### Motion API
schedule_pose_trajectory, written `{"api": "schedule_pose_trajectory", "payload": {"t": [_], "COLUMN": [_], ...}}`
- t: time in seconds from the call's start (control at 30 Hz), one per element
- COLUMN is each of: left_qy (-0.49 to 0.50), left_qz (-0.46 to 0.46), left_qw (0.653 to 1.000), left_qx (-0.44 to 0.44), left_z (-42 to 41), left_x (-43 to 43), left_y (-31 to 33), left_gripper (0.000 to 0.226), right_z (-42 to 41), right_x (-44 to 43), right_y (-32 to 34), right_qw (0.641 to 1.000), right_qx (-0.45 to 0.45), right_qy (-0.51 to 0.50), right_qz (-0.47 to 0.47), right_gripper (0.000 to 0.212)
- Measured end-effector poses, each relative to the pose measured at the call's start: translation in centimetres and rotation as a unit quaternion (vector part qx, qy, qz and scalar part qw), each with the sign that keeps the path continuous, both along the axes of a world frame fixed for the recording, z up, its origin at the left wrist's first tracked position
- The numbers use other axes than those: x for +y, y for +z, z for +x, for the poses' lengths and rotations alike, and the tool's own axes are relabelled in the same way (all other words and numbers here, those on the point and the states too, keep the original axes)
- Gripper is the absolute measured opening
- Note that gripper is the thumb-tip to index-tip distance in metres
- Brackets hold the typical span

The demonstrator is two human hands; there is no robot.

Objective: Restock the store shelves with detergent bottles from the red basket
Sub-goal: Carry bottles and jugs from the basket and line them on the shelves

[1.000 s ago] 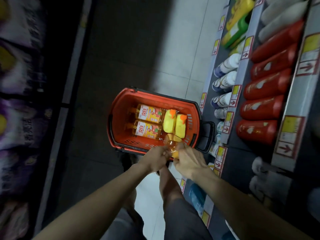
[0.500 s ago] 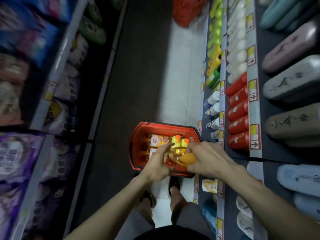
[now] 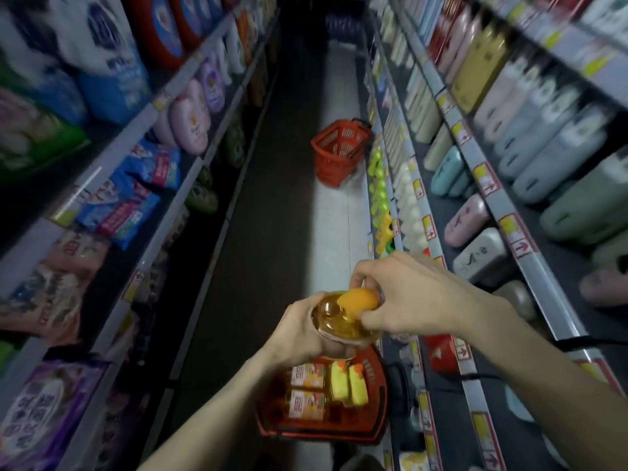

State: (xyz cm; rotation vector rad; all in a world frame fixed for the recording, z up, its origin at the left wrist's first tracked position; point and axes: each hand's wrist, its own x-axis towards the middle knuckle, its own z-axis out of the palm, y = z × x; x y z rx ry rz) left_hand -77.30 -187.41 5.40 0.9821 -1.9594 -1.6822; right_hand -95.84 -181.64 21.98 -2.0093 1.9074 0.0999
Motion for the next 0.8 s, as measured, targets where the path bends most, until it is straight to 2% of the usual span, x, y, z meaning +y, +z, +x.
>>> {"api": "schedule_pose_trajectory", "payload": {"t": [0.1, 0.2, 0.3, 0.4, 0.5, 0.63, 0.73, 0.8], "left_qy": [0.027, 0.055, 0.094, 0.143, 0.193, 0.23, 0.261, 0.279], "left_qz": [-0.024, -0.029, -0.011, 0.031, 0.075, 0.072, 0.048, 0.04], "left_qw": [0.999, 0.995, 0.988, 0.977, 0.964, 0.957, 0.953, 0.95], "left_qx": [0.036, 0.076, 0.119, 0.152, 0.169, 0.161, 0.146, 0.136], "left_z": [1.0, 2.3, 3.9, 5.5, 7.1, 9.6, 11.7, 13.0], "left_x": [-1.2, -2.2, -2.8, -3.2, -3.4, -3.7, -3.7, -3.4], "left_y": [3.4, 6.4, 8.8, 10.8, 12.6, 14.0, 14.7, 15.3], "left_gripper": [0.064, 0.06, 0.054, 0.044, 0.041, 0.03, 0.028, 0.031], "right_z": [0.4, 0.8, 1.3, 2.3, 4.6, 9.3, 12.6, 14.3], "right_x": [-0.1, -0.1, -0.3, -0.9, -1.8, -2.9, -4.1, -5.0], "right_y": [1.4, 1.3, 0.5, -0.9, -1.8, -2.7, -2.8, -2.9], "right_qw": [0.989, 0.94, 0.901, 0.885, 0.864, 0.807, 0.768, 0.758], "right_qx": [-0.127, -0.293, -0.369, -0.401, -0.463, -0.566, -0.614, -0.626], "right_qy": [-0.046, -0.094, -0.135, -0.174, -0.18, -0.165, -0.173, -0.171], "right_qz": [-0.064, -0.146, -0.186, -0.16, -0.077, 0.032, 0.055, 0.061], "right_gripper": [0.028, 0.031, 0.03, 0.045, 0.062, 0.061, 0.056, 0.058]}}
